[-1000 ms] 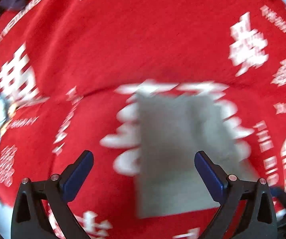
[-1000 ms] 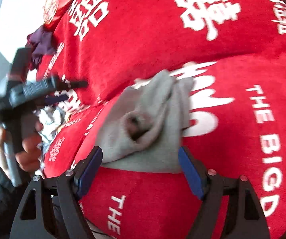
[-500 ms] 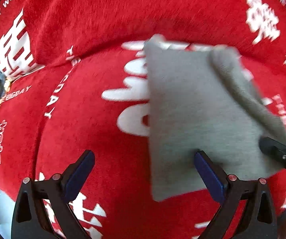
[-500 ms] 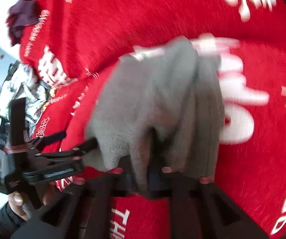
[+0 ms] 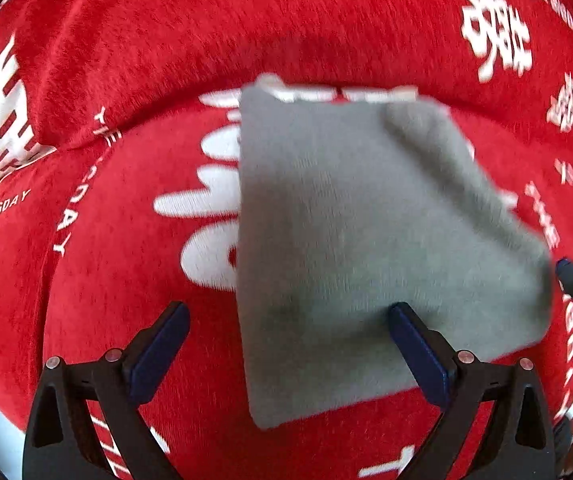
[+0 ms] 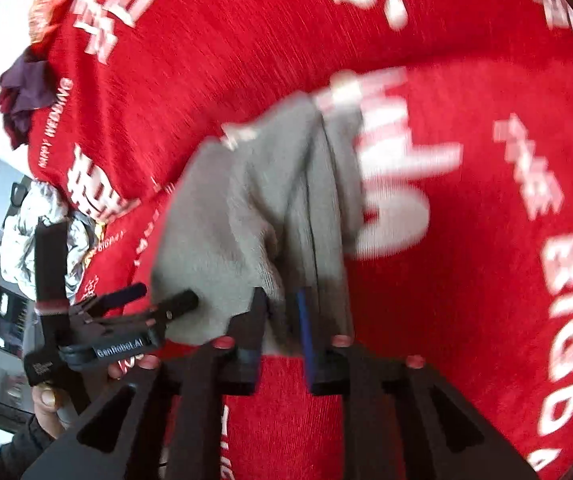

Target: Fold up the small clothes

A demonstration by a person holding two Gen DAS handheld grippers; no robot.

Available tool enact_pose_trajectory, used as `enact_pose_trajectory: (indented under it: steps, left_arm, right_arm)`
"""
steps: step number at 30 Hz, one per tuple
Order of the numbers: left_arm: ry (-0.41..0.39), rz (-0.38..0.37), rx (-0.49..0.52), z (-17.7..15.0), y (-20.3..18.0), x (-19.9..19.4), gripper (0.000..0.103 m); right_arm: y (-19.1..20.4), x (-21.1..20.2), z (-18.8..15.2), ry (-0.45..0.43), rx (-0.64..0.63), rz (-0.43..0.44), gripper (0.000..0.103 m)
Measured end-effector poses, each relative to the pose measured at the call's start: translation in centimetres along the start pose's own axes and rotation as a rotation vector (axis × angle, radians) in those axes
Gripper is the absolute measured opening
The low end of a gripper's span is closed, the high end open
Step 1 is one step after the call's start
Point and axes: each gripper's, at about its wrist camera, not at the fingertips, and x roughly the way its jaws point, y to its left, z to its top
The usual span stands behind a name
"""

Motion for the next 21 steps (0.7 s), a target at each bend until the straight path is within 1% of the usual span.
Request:
enact_pose_trajectory:
  steps: [1,2,3,5,6,7,9,11,12,14,15,16,17,18,19,20,21]
  left_arm:
    - [-0.001,-0.009,-0.019,0.3,0.2,0.1,0.101]
    - [0.011,-0.022,-0.04,0.7,0.3,0.4,0.101]
    - [0.026,-0.025,-0.048,0.9,0.2,0.9,0.101]
    - [0.051,-0.019,-0.038,0.9,-0.3,2.2,0.101]
    - [0.049,-0.016,-0.03,0.7,-0.6,2.5,0.103]
    - [0.045,-0.009,-0.024,0.7,-0.8,2.6,0.103]
    - [0.041,-0.017,-0.035,0.6,-0.7,2.8,0.103]
    - [0.05,-0.04,-0.052,0.6,-0.3,3.0,0.103]
    - [0.054,-0.05,-0.059,0.5,-0.1,3.1,0.103]
    - [0.06,-0.068,-0.063,0.5,0.0,3.3,0.103]
    - [0.062,-0.074,-0.061,0.5,0.0,3.4,0.103]
    - [0.063,-0.078,-0.057,0.5,0.0,3.4,0.103]
    - [0.066,-0.088,-0.052,0.5,0.0,3.4,0.103]
    - [0.075,-0.095,-0.046,0.5,-0.1,3.3,0.103]
    - [0.075,-0.099,-0.043,0.5,-0.1,3.1,0.103]
    - [0.068,-0.111,-0.039,0.5,-0.2,2.7,0.103]
    - [0.054,-0.137,-0.032,0.6,-0.3,2.1,0.103]
  right_arm:
    - [0.5,-0.3,0.9,-0.017,-0.023,-0.014,0.058]
    - [0.9,-0.4,2.0,-0.03,-0.046,-0.03,0.076]
    - [1.5,-0.2,3.1,-0.04,-0.078,-0.048,0.078]
    - [1.8,1.0,5.5,-0.022,-0.134,-0.095,0.078]
    - [1.9,2.8,7.1,0.011,-0.137,-0.134,0.078]
    - [1.8,4.0,8.1,0.039,-0.124,-0.15,0.078]
    - [0.9,7.4,9.9,0.122,-0.079,-0.153,0.078]
    - [1.0,9.6,10.6,0.155,-0.076,-0.168,0.078]
    - [1.2,10.9,11.0,0.171,-0.093,-0.175,0.078]
    - [1.6,12.4,10.9,0.188,-0.123,-0.193,0.078]
    - [1.7,13.6,10.8,0.214,-0.144,-0.219,0.076]
    - [1.5,14.0,10.6,0.218,-0.155,-0.244,0.07]
    - [1.5,14.3,10.5,0.214,-0.17,-0.258,0.034]
    - [1.4,14.2,10.5,0.216,-0.173,-0.23,0.024]
    - [1.7,13.6,10.4,0.187,-0.185,-0.211,0.021]
    - [2.5,12.5,10.3,0.138,-0.233,-0.205,0.013]
    - [3.2,11.6,10.3,0.098,-0.28,-0.212,0.009]
